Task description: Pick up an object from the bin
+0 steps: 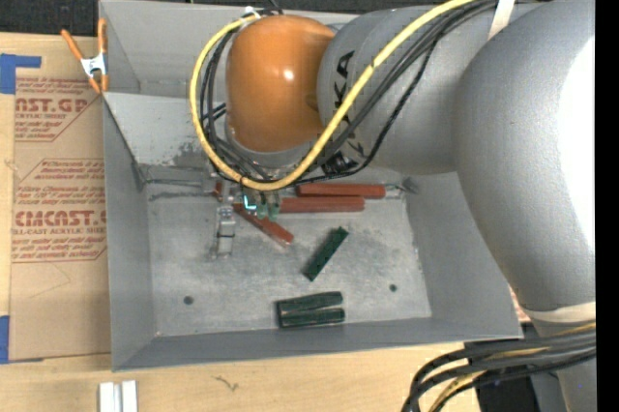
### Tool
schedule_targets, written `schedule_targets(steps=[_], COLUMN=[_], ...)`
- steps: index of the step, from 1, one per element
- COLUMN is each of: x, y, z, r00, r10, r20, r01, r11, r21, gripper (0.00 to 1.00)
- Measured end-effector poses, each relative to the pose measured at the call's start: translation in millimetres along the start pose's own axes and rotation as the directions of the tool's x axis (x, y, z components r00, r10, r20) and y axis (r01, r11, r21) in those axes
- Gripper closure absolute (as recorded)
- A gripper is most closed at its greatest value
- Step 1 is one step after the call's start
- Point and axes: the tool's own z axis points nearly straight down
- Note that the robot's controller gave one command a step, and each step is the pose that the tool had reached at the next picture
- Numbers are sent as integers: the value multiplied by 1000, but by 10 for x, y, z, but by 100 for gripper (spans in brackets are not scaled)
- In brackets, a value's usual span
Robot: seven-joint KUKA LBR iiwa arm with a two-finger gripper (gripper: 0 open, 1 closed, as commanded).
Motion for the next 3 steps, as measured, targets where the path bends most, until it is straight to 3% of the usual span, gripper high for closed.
schedule_targets(steps=[1,3], x=[-263,-270], y=[-1129,-1108], z=[1083,1081], r00=[1000,1000], r10=[-3,-4], r20=[1,8], r01=[3,4], r11=[1000,1000], r21=[2,-2], gripper=[0,0])
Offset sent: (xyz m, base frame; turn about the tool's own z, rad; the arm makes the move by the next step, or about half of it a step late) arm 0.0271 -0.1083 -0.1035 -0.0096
